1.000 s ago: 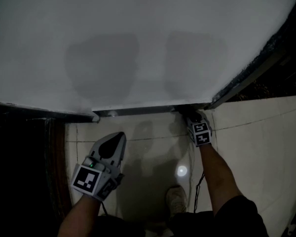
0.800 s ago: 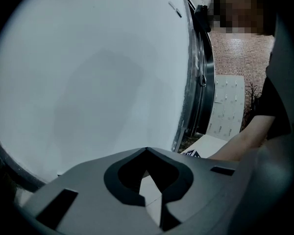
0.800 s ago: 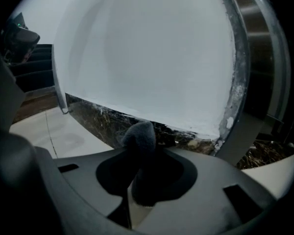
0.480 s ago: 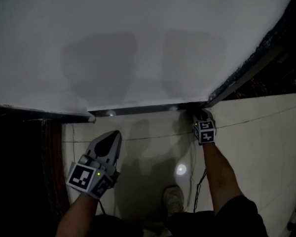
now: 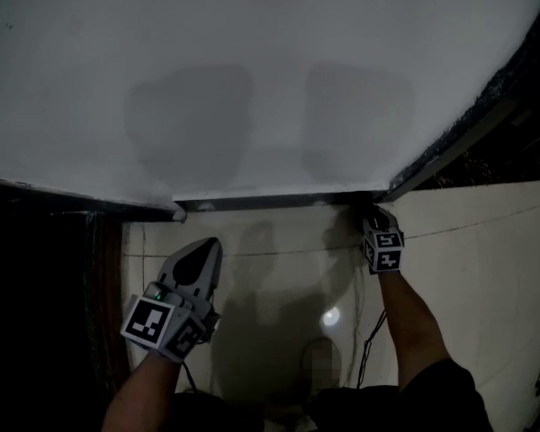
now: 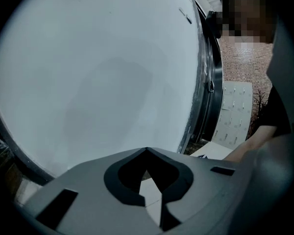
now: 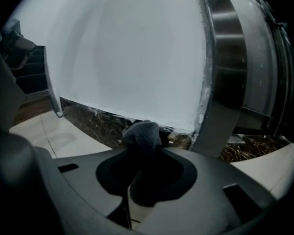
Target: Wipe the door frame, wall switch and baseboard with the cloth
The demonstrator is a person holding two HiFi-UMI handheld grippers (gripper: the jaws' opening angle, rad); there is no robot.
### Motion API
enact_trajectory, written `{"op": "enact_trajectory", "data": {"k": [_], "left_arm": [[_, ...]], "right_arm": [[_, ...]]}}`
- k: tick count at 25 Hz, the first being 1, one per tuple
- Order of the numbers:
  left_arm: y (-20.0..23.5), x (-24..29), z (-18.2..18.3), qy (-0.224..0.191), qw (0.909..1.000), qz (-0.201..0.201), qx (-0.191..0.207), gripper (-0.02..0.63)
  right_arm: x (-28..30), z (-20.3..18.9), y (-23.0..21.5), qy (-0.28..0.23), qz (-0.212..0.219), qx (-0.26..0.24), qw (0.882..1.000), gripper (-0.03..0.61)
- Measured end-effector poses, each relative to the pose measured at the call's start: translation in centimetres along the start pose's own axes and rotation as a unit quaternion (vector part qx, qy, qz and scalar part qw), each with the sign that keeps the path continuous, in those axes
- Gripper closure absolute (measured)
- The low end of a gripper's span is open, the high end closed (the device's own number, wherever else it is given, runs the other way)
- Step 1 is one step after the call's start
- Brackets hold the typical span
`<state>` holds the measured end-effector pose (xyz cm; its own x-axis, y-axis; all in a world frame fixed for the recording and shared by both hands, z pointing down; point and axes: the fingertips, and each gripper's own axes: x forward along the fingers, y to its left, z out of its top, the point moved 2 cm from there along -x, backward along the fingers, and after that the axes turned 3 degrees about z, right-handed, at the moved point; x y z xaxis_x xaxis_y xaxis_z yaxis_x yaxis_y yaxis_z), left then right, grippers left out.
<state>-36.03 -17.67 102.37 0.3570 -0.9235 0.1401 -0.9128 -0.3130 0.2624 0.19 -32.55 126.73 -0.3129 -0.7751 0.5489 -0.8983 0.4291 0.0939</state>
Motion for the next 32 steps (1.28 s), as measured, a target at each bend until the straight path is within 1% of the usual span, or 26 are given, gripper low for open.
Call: {"op": "enact_trajectory", "data": {"k": [3,5,8,10,13,16,18,20,22,24,26,27,30,32], "left_arm": [[0.5,-0.7,0.4,-0.003,1.0000,0.003,-0.001,0.612],[0.7,-1.2,0.6,-0.005,1.0000,0.005,0.001,0.612],[1.1,-2.2,0.7,-0.003,0.9999,0.013,0.000,0.612],[1.4,-3.0,0.6,0.005,0.9998,0.016,0.003,0.612],[2.2,-4.3,0.9,0.015,0.9996,0.018,0.015,0.612],[3.8,-6.4,1.4,0.017,0.9991,0.036,0.013,0.612],[5.1,-8.0,1.4,0.022,0.9985,0.049,0.011,0.612],[6.4,-9.5,1.5,0.025,0.9978,0.061,0.009,0.612],[7.8,-11.0,1.5,0.026,0.9966,0.078,0.001,0.612],[8.9,-12.3,1.5,0.026,0.9951,0.094,-0.009,0.612],[9.3,-13.1,1.5,0.028,0.9941,0.104,-0.015,0.612],[9.4,-13.4,1.5,0.030,0.9939,0.105,-0.017,0.612],[9.3,-13.5,1.5,0.034,0.9941,0.101,-0.022,0.612],[9.1,-13.3,1.4,0.035,0.9948,0.093,-0.024,0.612]], "right_arm": [[0.2,1.3,5.2,-0.018,0.066,-0.031,0.997,0.494],[0.4,2.4,9.9,-0.032,0.119,-0.062,0.990,0.494],[0.6,4.7,17.7,-0.051,0.198,-0.099,0.974,0.494],[1.0,6.3,22.7,-0.069,0.243,-0.108,0.962,0.494],[1.5,8.2,29.5,-0.082,0.294,-0.120,0.945,0.494],[2.7,9.6,35.7,-0.091,0.335,-0.133,0.928,0.494],[3.9,10.2,39.1,-0.094,0.354,-0.137,0.921,0.494],[5.4,10.6,41.7,-0.091,0.363,-0.135,0.917,0.494],[7.0,10.5,44.0,-0.084,0.367,-0.124,0.918,0.494],[8.5,10.4,45.8,-0.075,0.363,-0.105,0.923,0.494],[9.6,10.1,46.8,-0.066,0.354,-0.088,0.929,0.494],[9.8,10.0,47.1,-0.063,0.352,-0.087,0.930,0.494],[9.7,10.0,47.5,-0.069,0.348,-0.107,0.929,0.494],[10.1,10.1,46.3,-0.074,0.332,-0.108,0.934,0.494]]}}
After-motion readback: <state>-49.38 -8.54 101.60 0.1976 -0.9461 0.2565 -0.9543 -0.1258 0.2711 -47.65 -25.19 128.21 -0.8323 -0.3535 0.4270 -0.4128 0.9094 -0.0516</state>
